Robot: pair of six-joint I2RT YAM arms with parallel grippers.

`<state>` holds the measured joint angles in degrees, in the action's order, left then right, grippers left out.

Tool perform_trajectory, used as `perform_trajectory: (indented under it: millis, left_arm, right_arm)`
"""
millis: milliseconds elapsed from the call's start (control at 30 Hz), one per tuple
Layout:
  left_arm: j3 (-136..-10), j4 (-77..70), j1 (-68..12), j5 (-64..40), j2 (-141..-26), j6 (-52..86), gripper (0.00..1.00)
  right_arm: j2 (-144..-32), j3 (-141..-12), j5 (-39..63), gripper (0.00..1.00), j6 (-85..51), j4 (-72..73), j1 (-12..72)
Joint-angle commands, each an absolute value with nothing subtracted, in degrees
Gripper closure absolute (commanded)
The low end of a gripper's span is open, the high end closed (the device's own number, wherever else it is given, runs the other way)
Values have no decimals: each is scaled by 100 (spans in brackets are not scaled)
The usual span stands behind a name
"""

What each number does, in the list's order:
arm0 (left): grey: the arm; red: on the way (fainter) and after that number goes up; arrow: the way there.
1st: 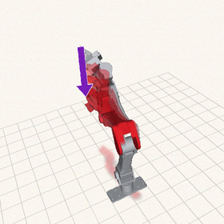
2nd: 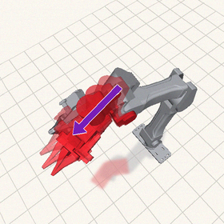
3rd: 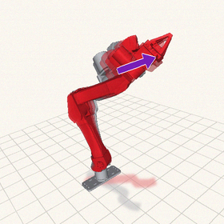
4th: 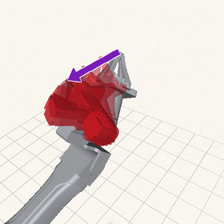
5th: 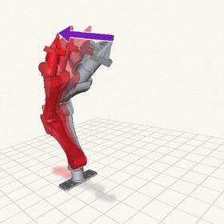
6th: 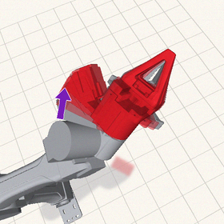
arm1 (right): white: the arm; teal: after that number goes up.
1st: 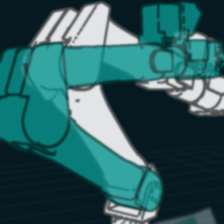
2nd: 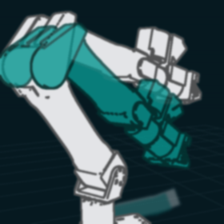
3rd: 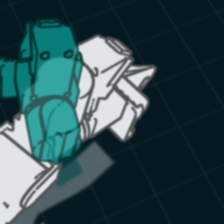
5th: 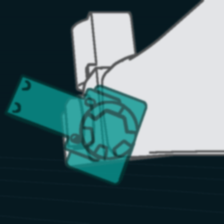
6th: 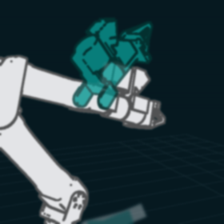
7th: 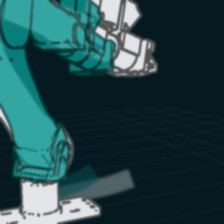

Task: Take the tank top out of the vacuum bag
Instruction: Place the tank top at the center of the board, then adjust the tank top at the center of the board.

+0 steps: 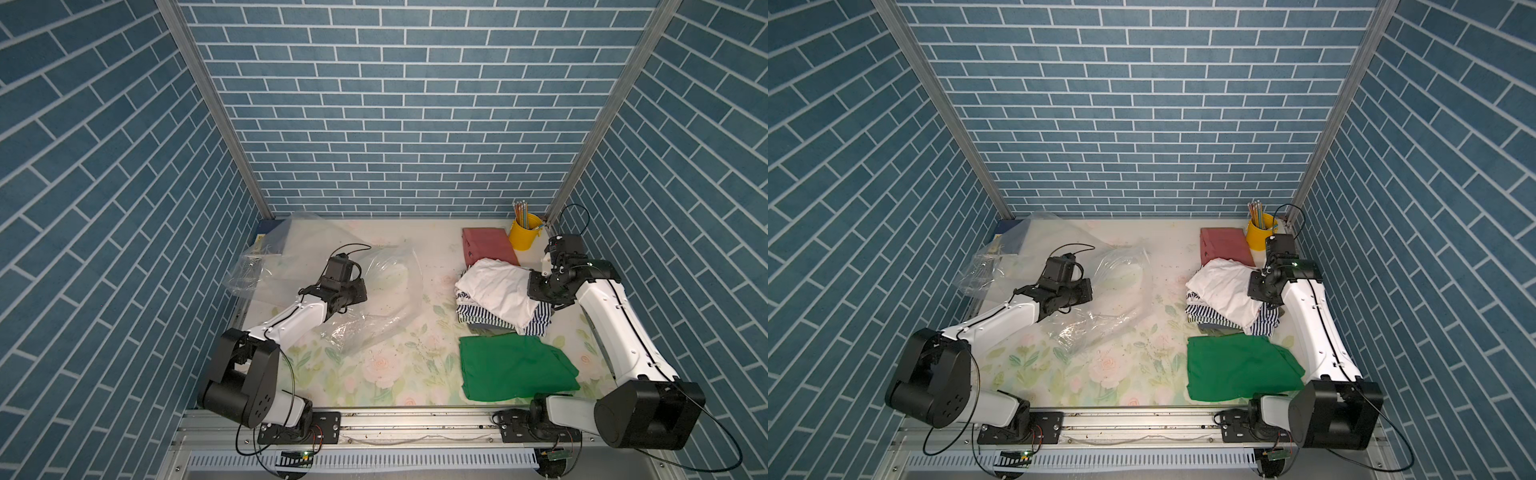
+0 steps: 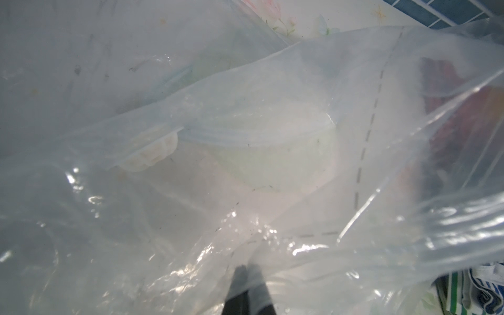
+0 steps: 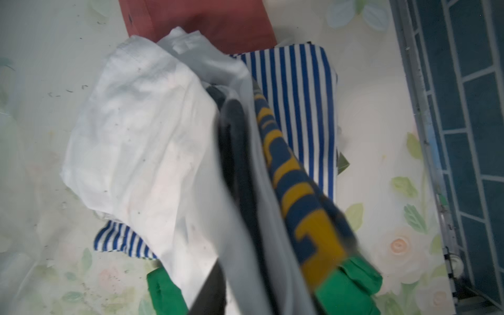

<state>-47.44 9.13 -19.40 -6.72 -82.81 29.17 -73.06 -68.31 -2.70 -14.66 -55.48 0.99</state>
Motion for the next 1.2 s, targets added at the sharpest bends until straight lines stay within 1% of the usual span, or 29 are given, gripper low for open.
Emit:
perform_trajectory:
  millis: [0,33,133,200,367,567,633,700,767,833,1100,1133,1167]
  left_arm:
    - [-4726,956,-1934,-647,-8191,2893,100]
    - [-4727,958,-1934,-640,-8178,2888,100]
    - [-4725,942,-1934,-657,-8183,2881,100]
    - [-4737,931,-1934,-672,-8200,2891,100]
    - [-4729,928,-1925,-659,-8162,2887,100]
    - [-4722,927,-1924,-673,-8155,2891,100]
    - [-4728,928,-1925,-675,-8162,2887,100]
    - [-4723,922,-1925,-677,-8167,2889,100]
    - [-4729,905,-1925,-701,-8189,2909,100]
    - [-4738,902,-1925,-725,-8215,2913,100]
    - [-4729,895,-1925,-736,-8217,2920,100]
    - [-4737,894,-1925,-738,-8216,2912,100]
    - [-4737,900,-1925,-738,-8214,2919,100]
  right_arm:
    - [-6833,-6543,-713,6,-1648,-5027,-6]
    - [-6641,-6421,-747,3,-1740,-4902,-54]
    - [-6136,-6046,-721,2,-2017,-4612,-123]
    - [-5761,-5688,-436,4,-2268,-4338,-133]
    - [-4670,-4264,646,9,-3255,-3331,-145]
    - [-3827,-2945,1027,10,-4351,-2742,-173]
    - [-3567,-2679,966,12,-4585,-2808,-172]
    - [-3369,-2524,902,12,-4614,-2906,-174]
    - [-3305,-2306,1085,12,-4678,-2831,-167]
    - [-3298,-2059,1373,12,-4823,-2596,-166]
    - [-3148,-1560,1957,15,-5443,-1719,-169]
    - [-3117,-1523,1994,16,-5519,-1651,-167]
    - [-3076,-1538,1989,21,-5561,-1640,-174]
